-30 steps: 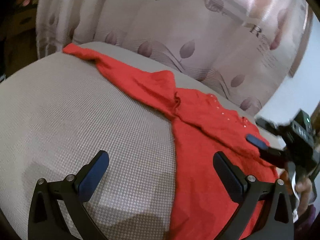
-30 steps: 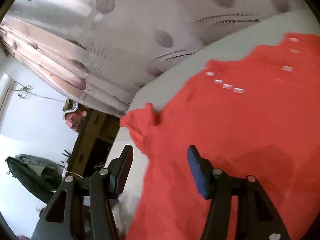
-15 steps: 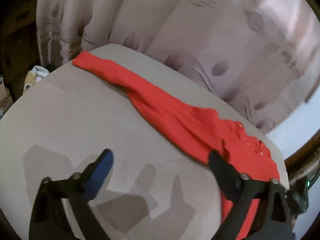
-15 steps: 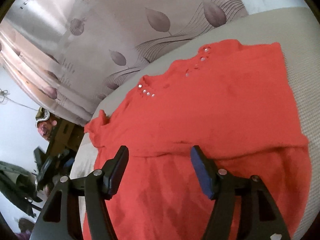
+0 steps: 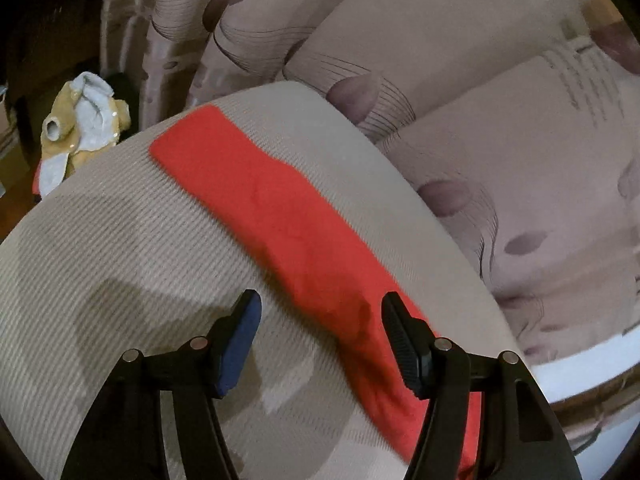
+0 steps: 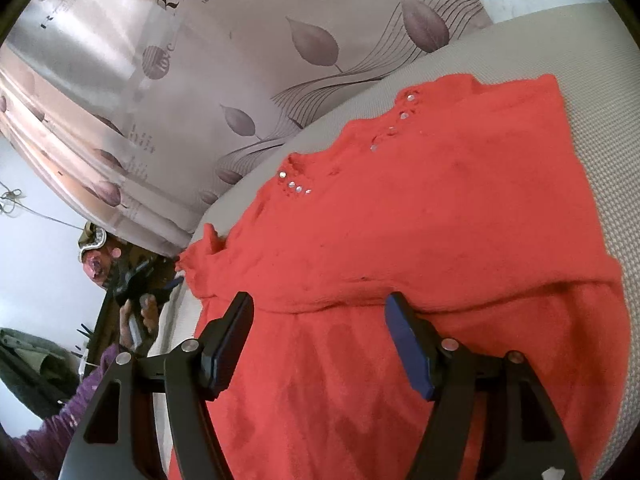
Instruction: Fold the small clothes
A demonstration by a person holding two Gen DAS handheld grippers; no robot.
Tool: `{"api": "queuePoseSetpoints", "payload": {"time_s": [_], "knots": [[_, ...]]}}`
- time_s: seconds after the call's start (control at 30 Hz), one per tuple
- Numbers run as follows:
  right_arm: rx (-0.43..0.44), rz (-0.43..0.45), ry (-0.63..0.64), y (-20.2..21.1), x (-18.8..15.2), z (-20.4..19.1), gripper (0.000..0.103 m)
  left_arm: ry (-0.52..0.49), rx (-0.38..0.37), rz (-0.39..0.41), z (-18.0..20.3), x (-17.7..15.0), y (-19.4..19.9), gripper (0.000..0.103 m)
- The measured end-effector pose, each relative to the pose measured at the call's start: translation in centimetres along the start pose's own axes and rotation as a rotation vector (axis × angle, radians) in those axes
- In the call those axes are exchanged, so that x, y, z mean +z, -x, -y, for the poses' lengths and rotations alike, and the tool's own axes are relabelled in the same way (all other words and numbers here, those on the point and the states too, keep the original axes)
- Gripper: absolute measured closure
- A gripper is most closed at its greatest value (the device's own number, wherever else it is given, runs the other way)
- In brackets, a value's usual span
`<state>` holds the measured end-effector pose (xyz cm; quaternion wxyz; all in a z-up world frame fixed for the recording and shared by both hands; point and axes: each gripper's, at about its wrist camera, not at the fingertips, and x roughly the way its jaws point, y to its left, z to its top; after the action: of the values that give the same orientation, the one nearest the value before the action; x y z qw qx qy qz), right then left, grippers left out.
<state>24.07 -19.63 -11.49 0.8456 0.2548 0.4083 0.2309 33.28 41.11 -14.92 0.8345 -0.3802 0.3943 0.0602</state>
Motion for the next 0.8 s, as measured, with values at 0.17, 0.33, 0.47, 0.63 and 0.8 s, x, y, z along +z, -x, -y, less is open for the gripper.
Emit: {"api": "queuePoseSetpoints", "payload": {"time_s": [0.17, 0.33, 0.47, 0.63, 0.8], "knots": [[0.009, 0.008, -0.010, 0.1, 0.0, 0.2, 0.037, 0.075, 0.000, 0.009, -0.4, 0.9, -1.2, 0.099], [0.017, 0.013, -0.015, 0.2, -0.1, 0.3, 0.037, -0.066, -0.053, 0.120, 5.7, 0.7, 4.1, 0.100], [0.028, 0.028, -0.029, 0.5, -0.1, 0.6, 0.036, -0.300, -0.134, 0.173, 15.3, -2.3, 9.9, 0.100], [0.061, 0.069, -0.066, 1.4, -0.1, 1.4, 0.036, -0.553, -0.258, 0.149, 26.8, -9.2, 13.7, 0.100], [0.111, 0.132, -0.129, 2.6, -0.2, 2.8, 0.036, -0.748, -0.407, -0.008, 36.0, -20.1, 11.1, 0.100]]}}
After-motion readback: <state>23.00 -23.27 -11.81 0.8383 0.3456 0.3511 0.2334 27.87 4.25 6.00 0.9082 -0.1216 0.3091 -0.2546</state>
